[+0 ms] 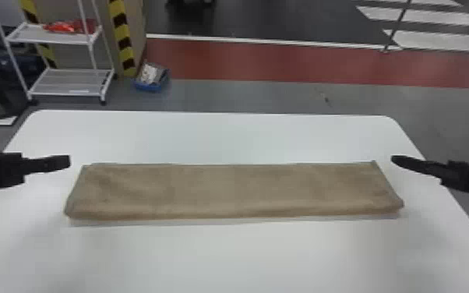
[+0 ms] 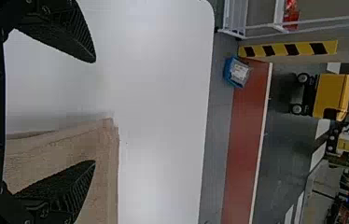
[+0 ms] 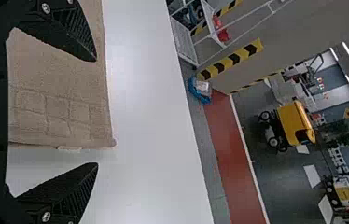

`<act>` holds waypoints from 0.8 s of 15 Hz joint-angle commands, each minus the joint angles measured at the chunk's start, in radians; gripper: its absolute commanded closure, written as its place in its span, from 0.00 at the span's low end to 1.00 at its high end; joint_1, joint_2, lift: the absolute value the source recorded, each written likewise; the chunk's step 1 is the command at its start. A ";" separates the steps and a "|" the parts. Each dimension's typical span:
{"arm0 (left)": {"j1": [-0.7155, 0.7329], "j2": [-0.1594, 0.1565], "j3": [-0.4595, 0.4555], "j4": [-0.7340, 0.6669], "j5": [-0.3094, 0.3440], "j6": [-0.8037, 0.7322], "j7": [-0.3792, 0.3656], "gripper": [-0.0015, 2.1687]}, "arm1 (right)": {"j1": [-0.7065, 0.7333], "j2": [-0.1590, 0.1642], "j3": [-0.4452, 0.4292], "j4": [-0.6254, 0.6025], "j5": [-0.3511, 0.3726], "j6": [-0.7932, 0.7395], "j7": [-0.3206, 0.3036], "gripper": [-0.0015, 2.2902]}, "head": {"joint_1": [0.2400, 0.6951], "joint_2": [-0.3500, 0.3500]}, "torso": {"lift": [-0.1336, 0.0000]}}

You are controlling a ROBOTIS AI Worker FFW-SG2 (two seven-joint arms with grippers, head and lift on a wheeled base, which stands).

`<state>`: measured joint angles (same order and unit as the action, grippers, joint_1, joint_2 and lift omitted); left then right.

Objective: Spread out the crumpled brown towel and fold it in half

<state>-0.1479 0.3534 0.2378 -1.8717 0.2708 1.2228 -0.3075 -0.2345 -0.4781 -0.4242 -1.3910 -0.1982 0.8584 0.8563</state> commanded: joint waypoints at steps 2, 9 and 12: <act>-0.131 0.012 -0.100 0.120 -0.013 0.102 0.016 0.06 | -0.066 -0.016 0.099 0.012 0.132 0.003 0.015 0.04 | 1.00 0.35 | 0.08; -0.197 0.013 -0.161 0.264 -0.035 0.111 0.027 0.06 | -0.126 -0.077 0.223 0.139 0.293 -0.126 0.129 0.03 | 1.00 0.34 | 0.08; -0.183 0.013 -0.160 0.259 -0.022 0.111 0.027 0.06 | -0.120 -0.080 0.231 0.165 0.324 -0.160 0.142 0.02 | 1.00 0.33 | 0.08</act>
<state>-0.3424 0.3666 0.0773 -1.6086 0.2412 1.3338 -0.2807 -0.3582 -0.5571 -0.1951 -1.2413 0.1159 0.7185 0.9963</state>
